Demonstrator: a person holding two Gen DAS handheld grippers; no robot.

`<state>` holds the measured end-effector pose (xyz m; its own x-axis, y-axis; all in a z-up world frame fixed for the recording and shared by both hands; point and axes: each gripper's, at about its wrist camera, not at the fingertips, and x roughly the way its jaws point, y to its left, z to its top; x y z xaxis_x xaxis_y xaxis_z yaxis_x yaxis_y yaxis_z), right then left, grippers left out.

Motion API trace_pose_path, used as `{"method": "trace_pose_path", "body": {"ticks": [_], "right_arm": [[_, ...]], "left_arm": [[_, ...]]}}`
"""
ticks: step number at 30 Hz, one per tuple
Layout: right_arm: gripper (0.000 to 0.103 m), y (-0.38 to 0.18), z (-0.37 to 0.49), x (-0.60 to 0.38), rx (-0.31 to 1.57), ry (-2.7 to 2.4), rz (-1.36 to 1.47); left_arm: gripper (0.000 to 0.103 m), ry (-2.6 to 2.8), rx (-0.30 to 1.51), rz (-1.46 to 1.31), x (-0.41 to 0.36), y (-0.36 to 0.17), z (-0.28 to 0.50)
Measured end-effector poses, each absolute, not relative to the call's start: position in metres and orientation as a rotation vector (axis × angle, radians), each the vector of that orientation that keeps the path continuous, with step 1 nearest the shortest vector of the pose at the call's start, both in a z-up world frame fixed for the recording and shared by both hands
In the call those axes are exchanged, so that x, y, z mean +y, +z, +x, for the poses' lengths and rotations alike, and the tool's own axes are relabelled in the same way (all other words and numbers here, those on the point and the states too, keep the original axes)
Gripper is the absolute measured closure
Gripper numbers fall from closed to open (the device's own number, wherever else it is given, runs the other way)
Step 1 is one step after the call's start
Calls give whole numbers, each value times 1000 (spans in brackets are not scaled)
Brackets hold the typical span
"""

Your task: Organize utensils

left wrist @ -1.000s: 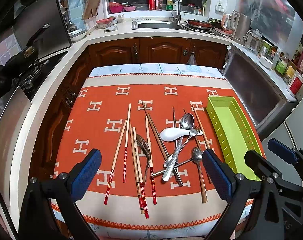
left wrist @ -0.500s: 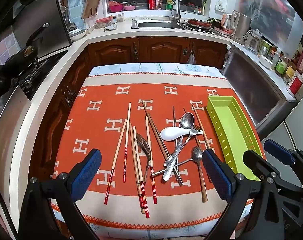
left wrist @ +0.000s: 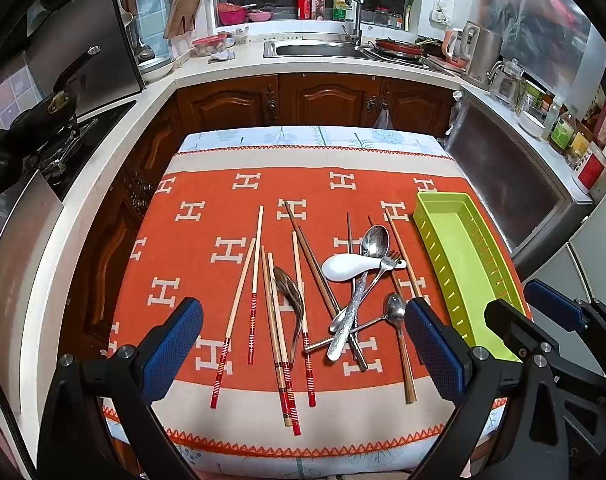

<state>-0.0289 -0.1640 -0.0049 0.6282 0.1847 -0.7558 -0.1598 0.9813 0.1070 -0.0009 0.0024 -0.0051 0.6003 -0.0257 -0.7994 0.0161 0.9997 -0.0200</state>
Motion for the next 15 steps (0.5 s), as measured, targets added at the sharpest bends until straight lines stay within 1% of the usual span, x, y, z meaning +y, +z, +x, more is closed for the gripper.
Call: {"method": "trace_pose_path", "body": {"ticks": [15], "right_arm": [[53,-6,-28,-156,887,222,26]], "left_arm": [[3,-15,916,12,10,0,1]]}}
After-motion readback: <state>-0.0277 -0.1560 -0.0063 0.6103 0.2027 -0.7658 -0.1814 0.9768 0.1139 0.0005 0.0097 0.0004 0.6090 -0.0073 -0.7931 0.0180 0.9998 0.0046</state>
